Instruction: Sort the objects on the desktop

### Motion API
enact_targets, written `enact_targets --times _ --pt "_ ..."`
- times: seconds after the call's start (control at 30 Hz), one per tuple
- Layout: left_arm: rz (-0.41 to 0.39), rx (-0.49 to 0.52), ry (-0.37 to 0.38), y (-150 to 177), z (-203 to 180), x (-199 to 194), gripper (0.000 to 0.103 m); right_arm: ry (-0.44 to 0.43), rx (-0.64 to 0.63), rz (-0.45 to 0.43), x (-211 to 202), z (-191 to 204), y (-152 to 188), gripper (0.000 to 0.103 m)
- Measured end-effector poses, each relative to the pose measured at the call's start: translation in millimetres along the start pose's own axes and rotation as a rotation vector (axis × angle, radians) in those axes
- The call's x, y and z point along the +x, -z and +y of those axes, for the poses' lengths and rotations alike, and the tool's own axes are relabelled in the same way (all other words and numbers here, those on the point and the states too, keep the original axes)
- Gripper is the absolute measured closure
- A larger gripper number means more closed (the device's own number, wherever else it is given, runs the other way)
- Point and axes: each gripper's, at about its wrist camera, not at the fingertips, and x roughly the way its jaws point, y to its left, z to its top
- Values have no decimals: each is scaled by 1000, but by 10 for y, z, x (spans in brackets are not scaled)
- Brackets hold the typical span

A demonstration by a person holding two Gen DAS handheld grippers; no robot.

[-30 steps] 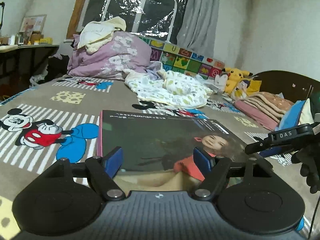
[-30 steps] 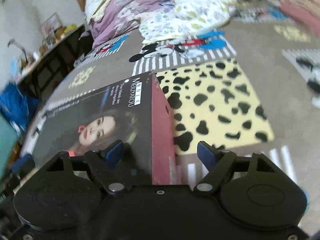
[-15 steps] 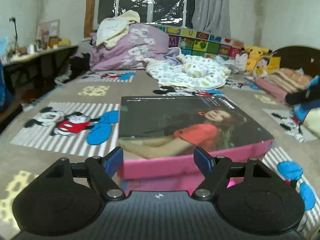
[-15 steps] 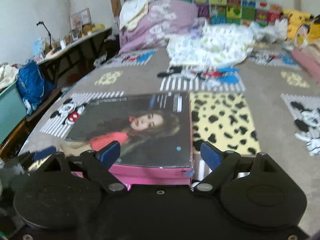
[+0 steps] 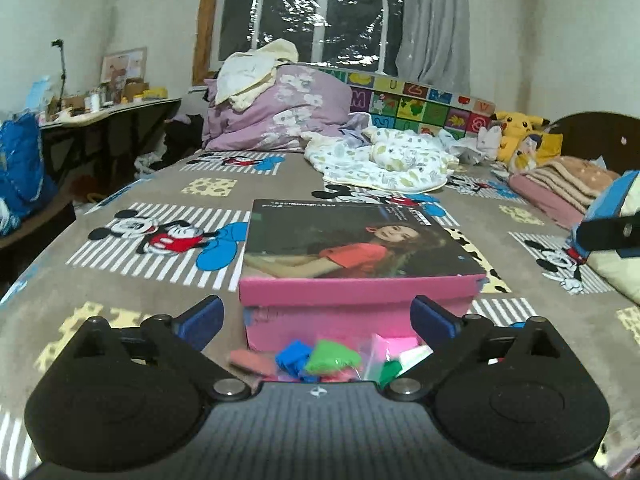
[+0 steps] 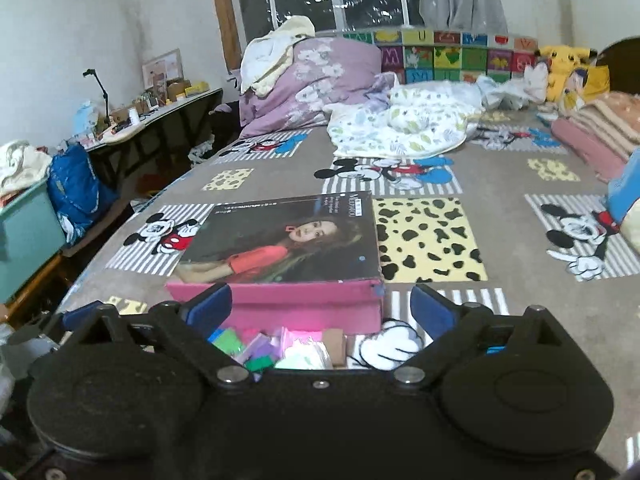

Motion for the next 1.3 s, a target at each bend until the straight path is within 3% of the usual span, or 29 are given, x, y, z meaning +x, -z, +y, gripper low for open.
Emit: enact_targets --times 0.43,0.63,0.8,1.3 --pt "45 82 -60 242 -282 -675 3 -2 7 49 -563 124 434 6" --pt "57 78 -14 324 -338 -963 3 -11 -6 82 -746 167 681 6" --pt "51 99 -34 378 -397 -1140 3 -12 -28 89 -879 204 847 6" --pt "49 120 -49 416 -506 -1387 3 -46 -72 92 -1029 322 916 6"
